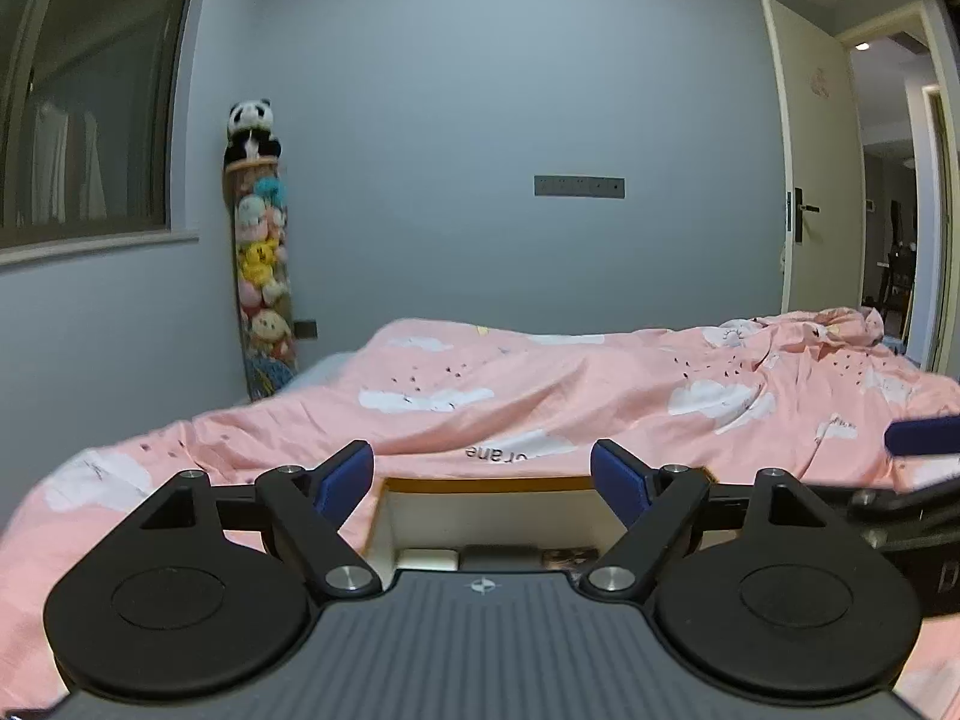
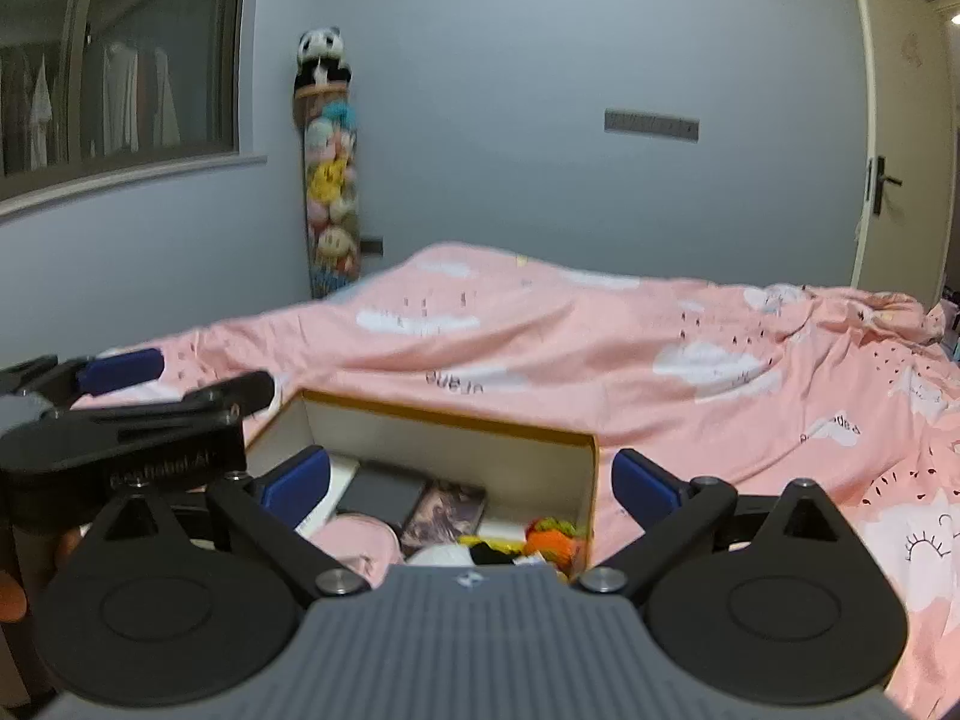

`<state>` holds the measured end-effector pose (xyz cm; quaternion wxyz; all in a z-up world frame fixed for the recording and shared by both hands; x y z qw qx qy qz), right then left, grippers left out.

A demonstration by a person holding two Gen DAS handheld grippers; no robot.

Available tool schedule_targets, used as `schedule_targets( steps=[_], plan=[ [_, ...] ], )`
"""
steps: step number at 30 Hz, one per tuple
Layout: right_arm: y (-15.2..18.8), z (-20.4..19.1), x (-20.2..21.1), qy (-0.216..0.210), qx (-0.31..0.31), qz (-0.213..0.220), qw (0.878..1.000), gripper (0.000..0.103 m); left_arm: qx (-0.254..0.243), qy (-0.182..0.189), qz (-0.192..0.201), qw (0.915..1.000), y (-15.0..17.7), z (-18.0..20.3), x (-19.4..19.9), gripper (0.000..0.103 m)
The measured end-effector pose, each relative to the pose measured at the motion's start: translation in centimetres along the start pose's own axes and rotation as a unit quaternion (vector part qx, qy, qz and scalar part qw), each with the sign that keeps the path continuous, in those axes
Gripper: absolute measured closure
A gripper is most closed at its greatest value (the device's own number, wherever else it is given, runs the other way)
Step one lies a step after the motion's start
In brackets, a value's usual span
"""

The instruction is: Organize objects

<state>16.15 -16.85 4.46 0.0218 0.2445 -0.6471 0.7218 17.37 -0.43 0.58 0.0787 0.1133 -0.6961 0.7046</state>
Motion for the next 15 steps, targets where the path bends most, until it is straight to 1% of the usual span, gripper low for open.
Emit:
schedule_targets(
  steps=[3, 6, 9, 12, 15],
  plan=[
    [0.4, -0.9, 0.6, 0.004, 0.000, 0.019, 1.000, 0.002, -0.005, 0.003, 0.001, 1.0000, 0.6, -0.4, 0.7, 0.007],
    [0.9, -1.5, 1.1, 0.013, -0.002, 0.036, 0.999, 0.001, 0.002, 0.016, -0.016, 0.9998, 1.6, -0.8, 1.0, 0.007],
    [1.5, -1.6, 1.6, 0.031, -0.015, 0.051, 0.998, 0.001, 0.003, 0.019, -0.035, 0.9992, 2.8, -1.0, 1.3, 0.007],
    [2.3, -1.3, 1.5, 0.051, -0.024, 0.055, 0.997, 0.001, 0.008, 0.018, -0.059, 0.9981, 4.3, -1.2, 1.5, 0.007],
    [3.3, -1.3, 0.9, 0.056, -0.031, 0.043, 0.997, 0.001, 0.024, 0.018, -0.094, 0.9951, 6.0, -1.4, 1.3, 0.007]
  ],
)
Point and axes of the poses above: each gripper's, at about its wrist camera, not at the fingertips, and x roughly against the way its jaws point, z to its right, y to its underside, the point moved 8 cm from there along -x, roughly the way its jaws point, and after that the axes turned 3 degrees about x, right-handed, at the moved point
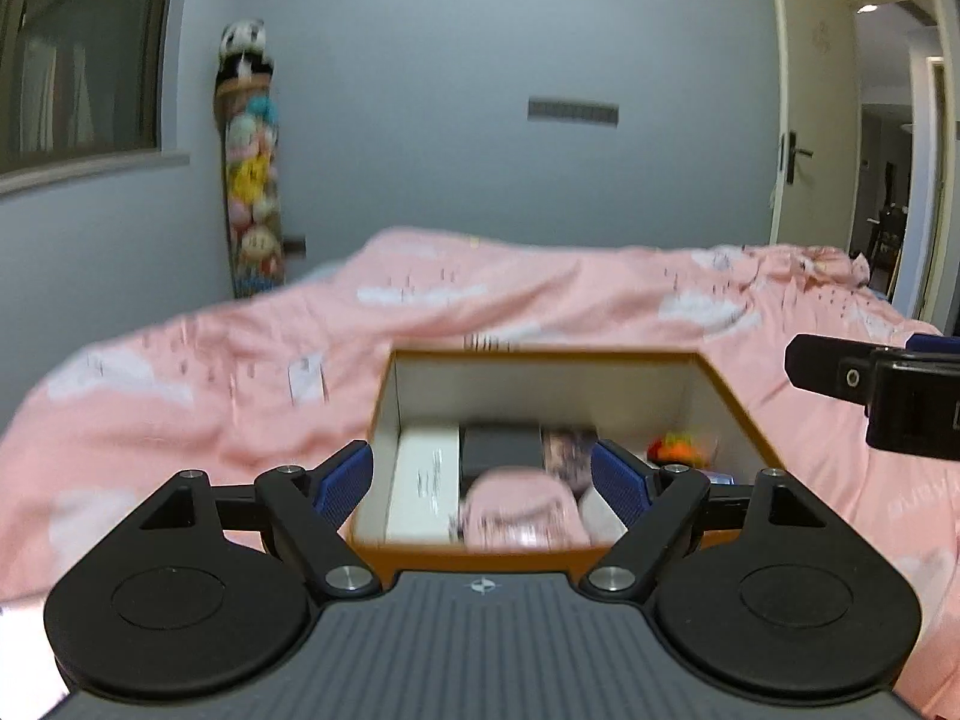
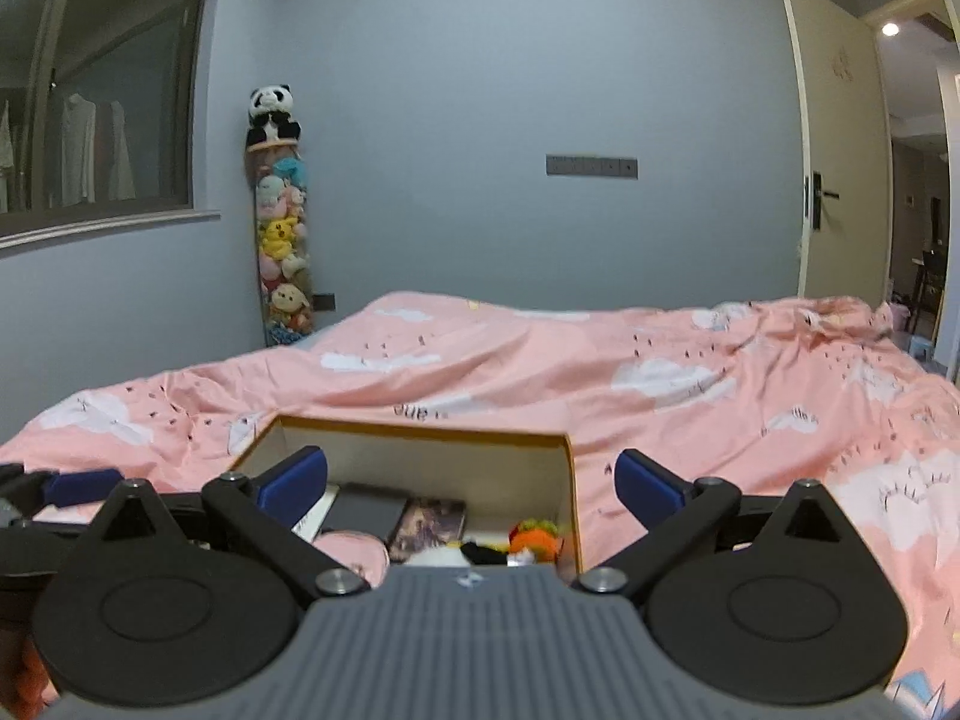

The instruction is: Organize objects

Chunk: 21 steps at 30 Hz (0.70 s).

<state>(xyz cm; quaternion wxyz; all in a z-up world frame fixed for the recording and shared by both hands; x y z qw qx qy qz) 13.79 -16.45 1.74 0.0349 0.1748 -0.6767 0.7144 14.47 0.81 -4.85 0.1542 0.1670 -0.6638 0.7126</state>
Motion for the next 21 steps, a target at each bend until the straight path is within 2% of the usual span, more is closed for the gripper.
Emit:
schedule_targets(
  steps=[3, 7, 10, 21],
  plan=[
    [1.4, -0.3, -0.9, 0.000, 0.001, -0.029, 1.000, 0.001, 0.006, -0.004, -0.023, 0.9997, 1.3, -0.5, -0.3, 0.007],
    [3.7, -0.1, -1.8, 0.030, 0.006, -0.066, 0.997, 0.001, 0.006, -0.007, -0.043, 0.9991, 2.8, -0.6, -0.8, 0.007],
    [5.2, 0.1, -2.3, 0.023, 0.002, -0.081, 0.996, 0.001, 0.008, -0.010, -0.052, 0.9986, 3.6, -0.8, -1.1, 0.007],
    [7.1, 0.3, -2.2, 0.010, -0.002, -0.091, 0.996, 0.001, 0.017, -0.020, -0.072, 0.9970, 4.4, -1.2, -1.5, 0.007]
  ],
)
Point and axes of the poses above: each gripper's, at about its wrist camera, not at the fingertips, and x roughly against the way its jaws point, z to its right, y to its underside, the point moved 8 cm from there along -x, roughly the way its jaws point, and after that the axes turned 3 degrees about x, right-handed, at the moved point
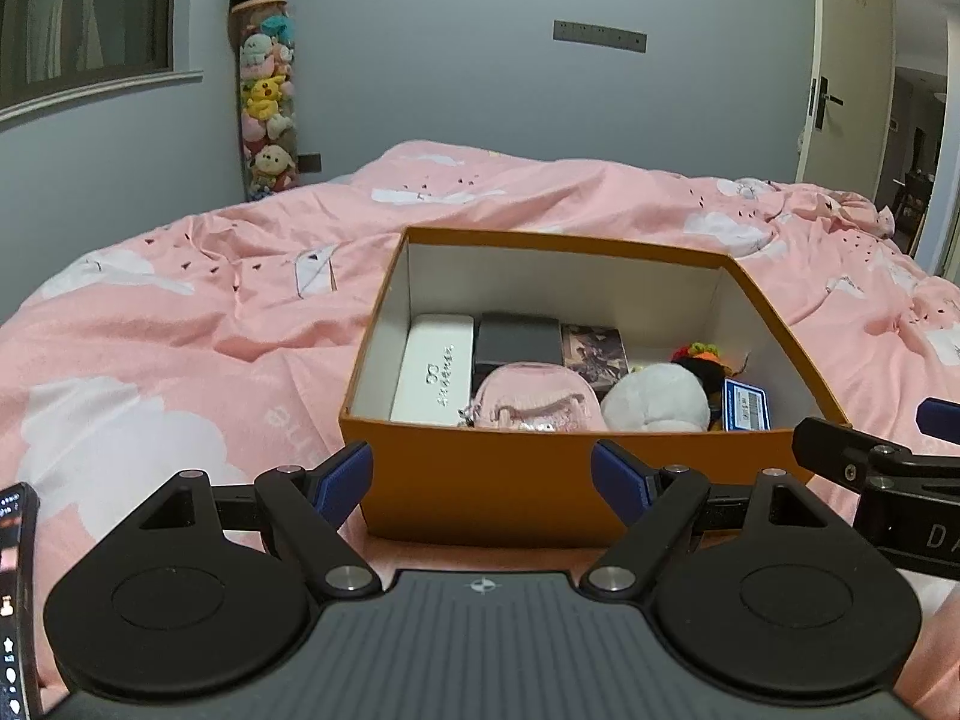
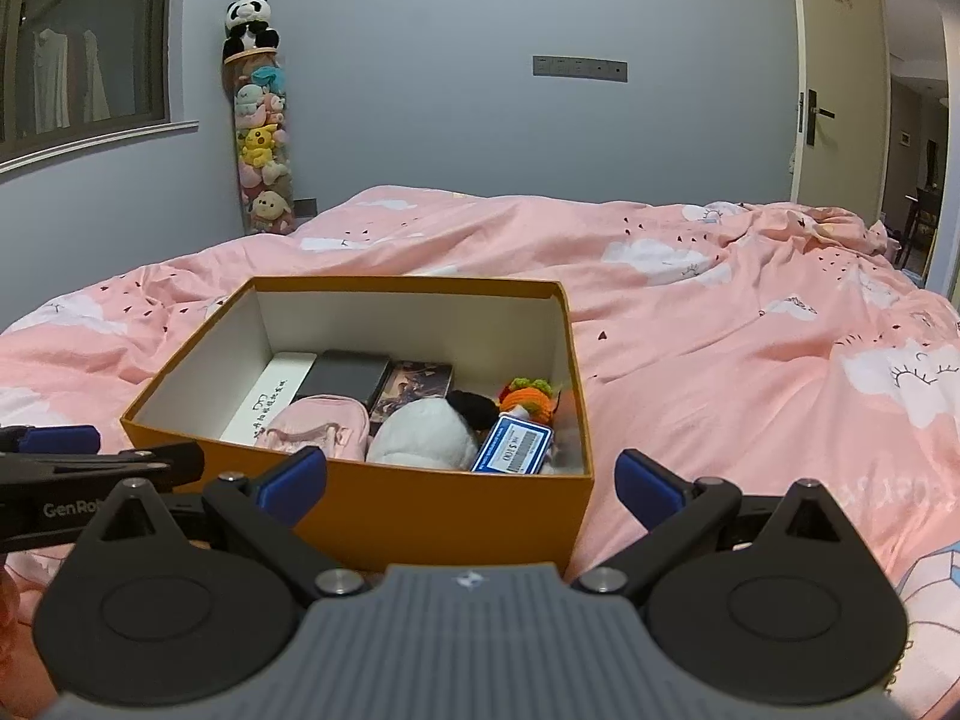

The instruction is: Organize objects

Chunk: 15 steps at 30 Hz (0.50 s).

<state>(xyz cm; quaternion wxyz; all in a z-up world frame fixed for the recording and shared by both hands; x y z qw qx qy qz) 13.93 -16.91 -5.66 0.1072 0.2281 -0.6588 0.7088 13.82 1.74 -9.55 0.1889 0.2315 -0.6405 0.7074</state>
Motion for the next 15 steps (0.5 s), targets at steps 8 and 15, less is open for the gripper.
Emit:
schedule_targets(
  steps=[8, 15],
  plan=[
    [0.20, -0.06, 0.11, -0.008, 0.000, 0.000, 1.000, 0.001, -0.009, -0.002, -0.008, 0.9999, 0.45, 0.32, -0.03, 0.007],
    [0.31, -0.28, 0.12, -0.013, 0.003, -0.002, 1.000, 0.001, -0.013, -0.001, -0.010, 0.9999, 0.62, 0.34, -0.07, 0.007]
  ],
)
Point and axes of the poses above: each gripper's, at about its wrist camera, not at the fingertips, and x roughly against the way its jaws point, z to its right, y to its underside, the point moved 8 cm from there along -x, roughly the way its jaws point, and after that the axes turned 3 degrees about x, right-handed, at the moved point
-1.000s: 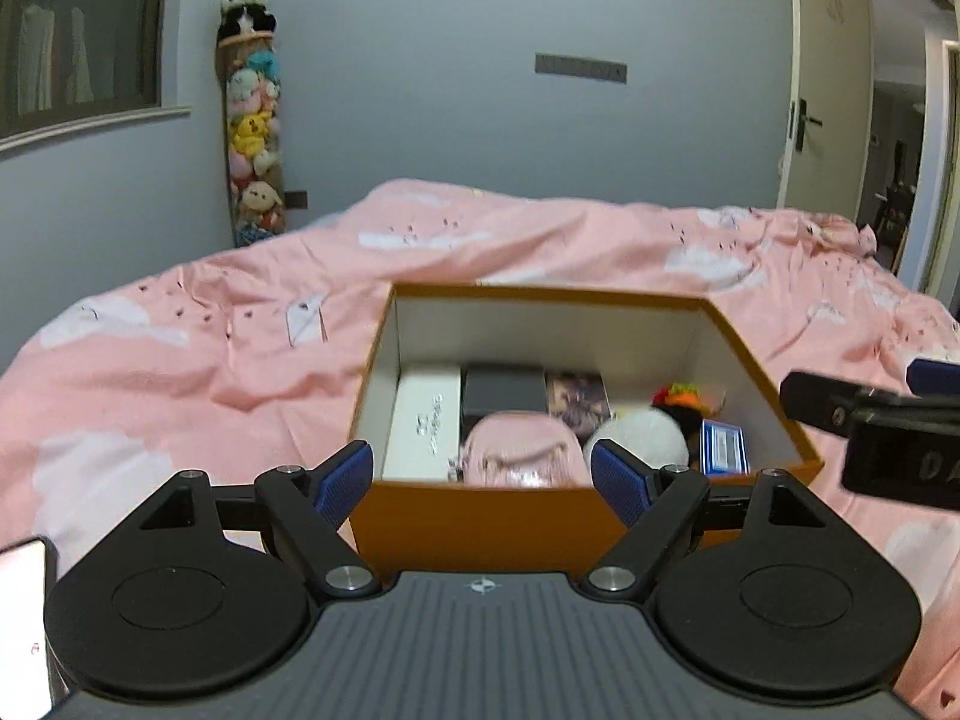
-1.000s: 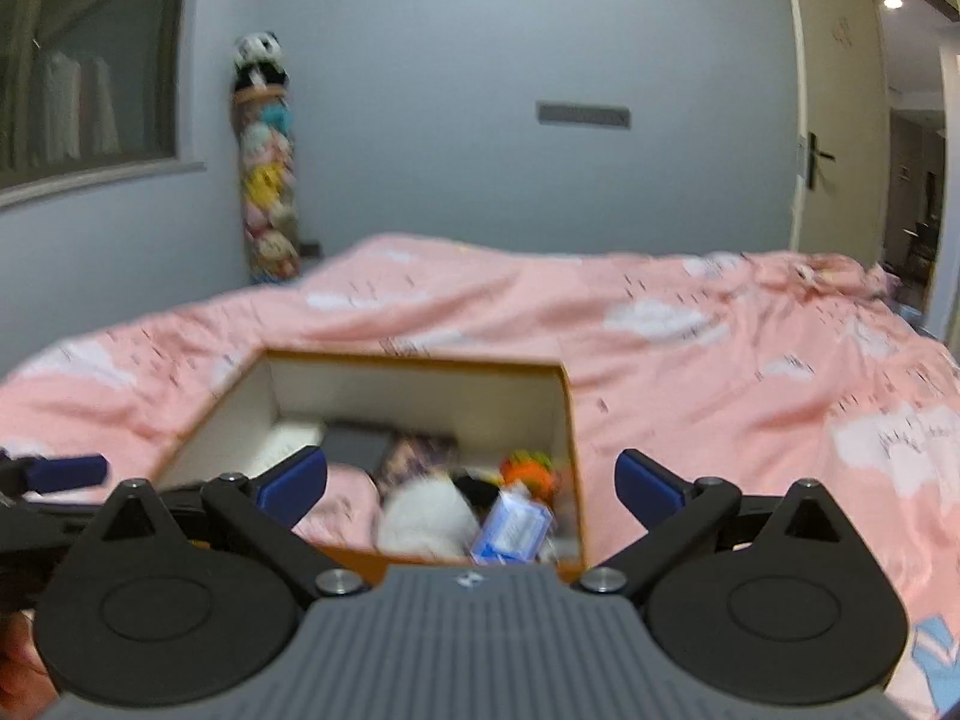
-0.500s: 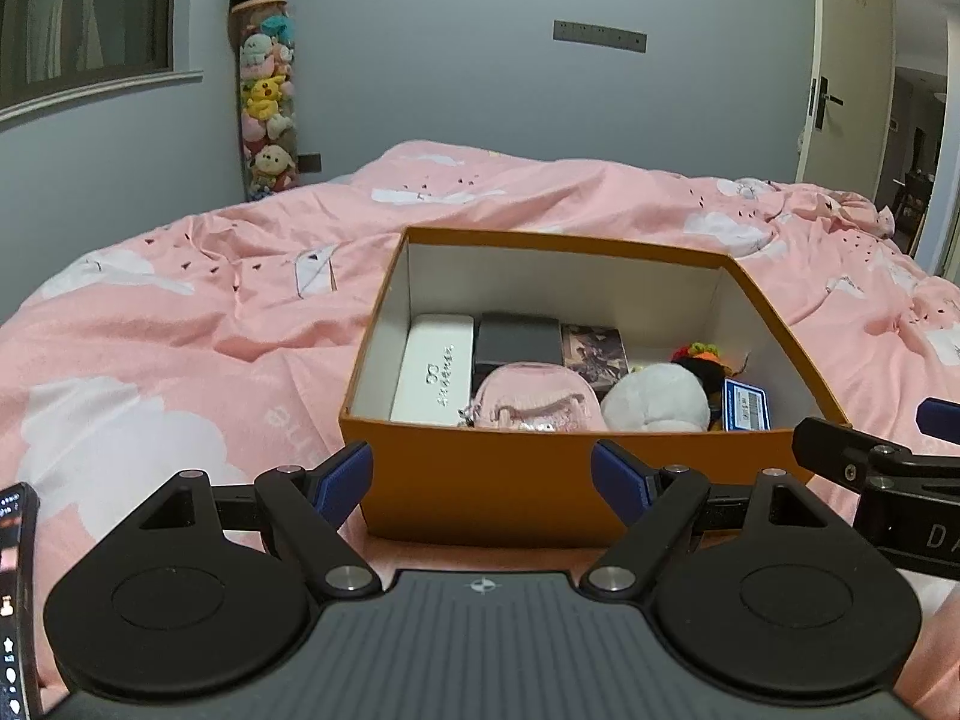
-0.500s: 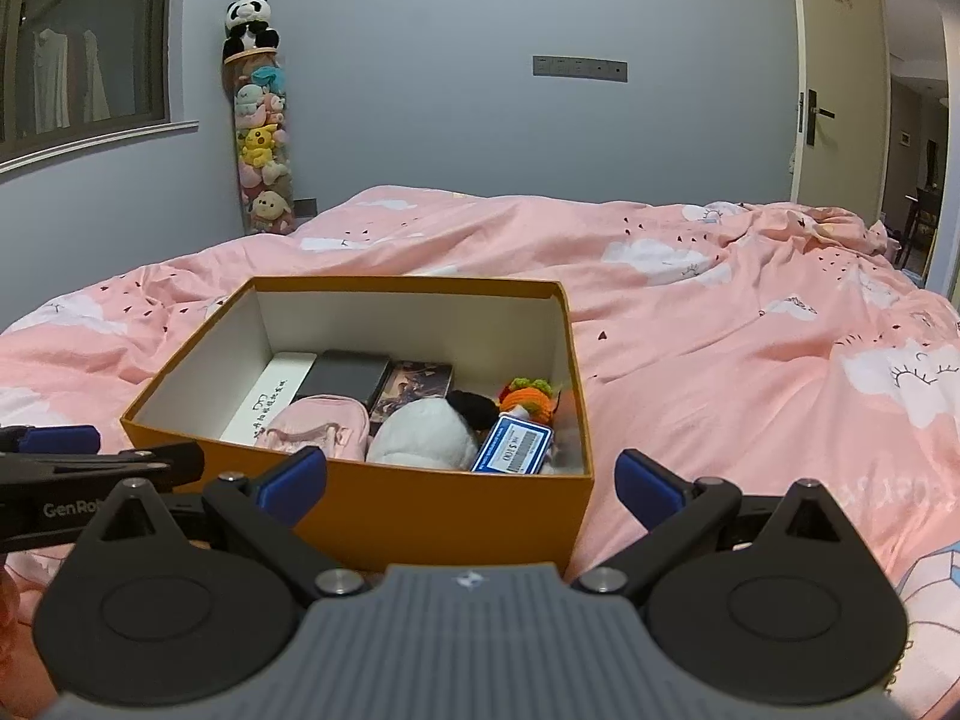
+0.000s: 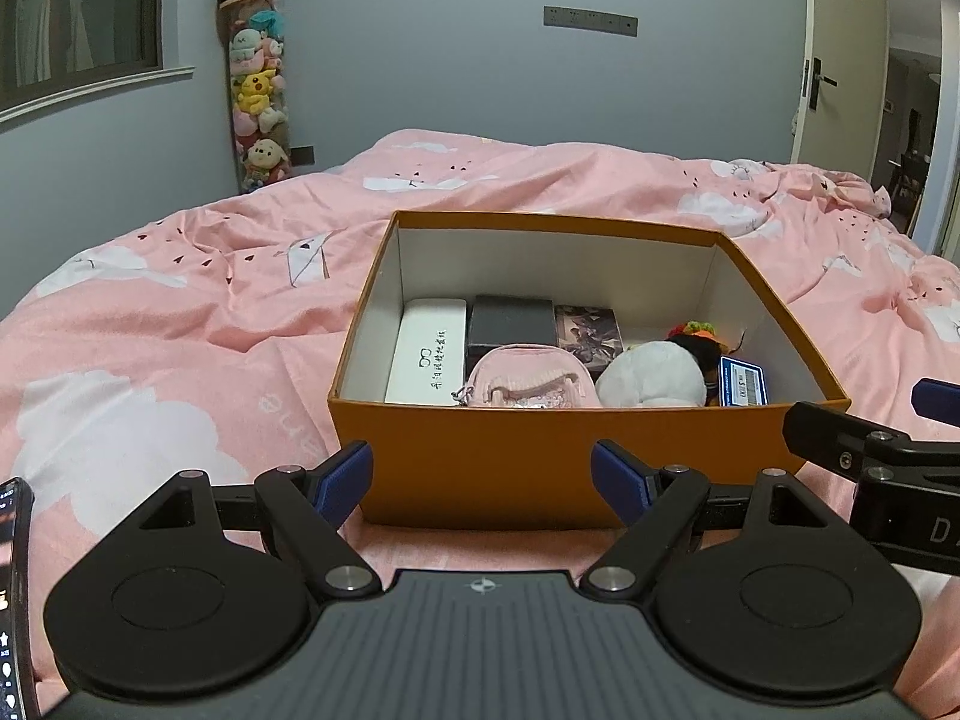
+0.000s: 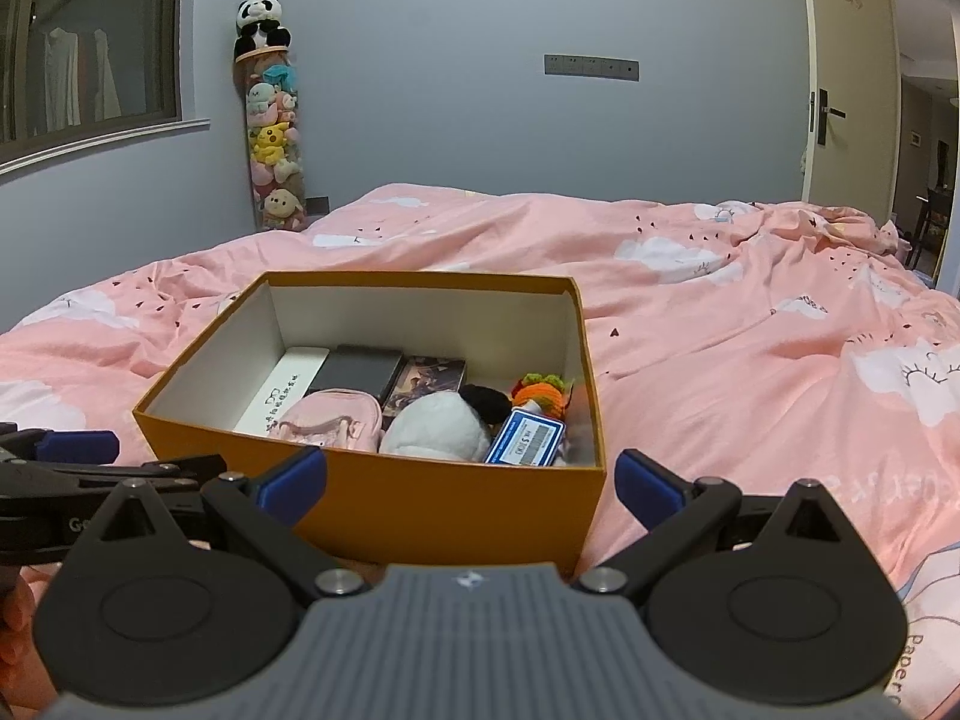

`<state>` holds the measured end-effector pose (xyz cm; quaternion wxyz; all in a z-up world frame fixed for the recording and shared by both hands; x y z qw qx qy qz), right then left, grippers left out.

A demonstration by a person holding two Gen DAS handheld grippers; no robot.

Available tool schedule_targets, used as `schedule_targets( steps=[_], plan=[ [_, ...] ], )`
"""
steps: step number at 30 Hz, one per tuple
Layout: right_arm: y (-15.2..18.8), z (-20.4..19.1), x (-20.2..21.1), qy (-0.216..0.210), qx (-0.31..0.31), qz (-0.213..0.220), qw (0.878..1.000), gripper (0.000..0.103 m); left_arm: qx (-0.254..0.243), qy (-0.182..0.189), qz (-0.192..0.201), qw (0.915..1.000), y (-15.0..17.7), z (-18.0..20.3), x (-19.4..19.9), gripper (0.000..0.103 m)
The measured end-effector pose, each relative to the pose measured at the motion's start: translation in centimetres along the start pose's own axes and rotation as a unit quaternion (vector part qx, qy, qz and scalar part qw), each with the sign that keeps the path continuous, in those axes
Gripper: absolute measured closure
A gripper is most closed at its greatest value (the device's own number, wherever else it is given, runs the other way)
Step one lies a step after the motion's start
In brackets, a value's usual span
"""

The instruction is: Organize objects

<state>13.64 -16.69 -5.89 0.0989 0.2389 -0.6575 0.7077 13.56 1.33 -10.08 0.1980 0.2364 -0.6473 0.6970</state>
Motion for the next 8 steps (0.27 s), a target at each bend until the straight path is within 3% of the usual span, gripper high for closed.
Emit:
schedule_targets(
  steps=[8],
  plan=[
    [0.12, -0.03, -0.08, -0.001, -0.002, -0.003, 1.000, 0.001, 0.001, -0.003, 0.000, 1.0000, 0.03, -0.12, 0.01, 0.007]
  ],
)
Point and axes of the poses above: each gripper's, at about its wrist camera, not at the fingertips, and x roughly against the way its jaws point, z to its right, y to its underside, the point moved 8 cm from there along -x, roughly the way its jaws point, and after that the axes turned 3 degrees about x, right-handed, at the moved point
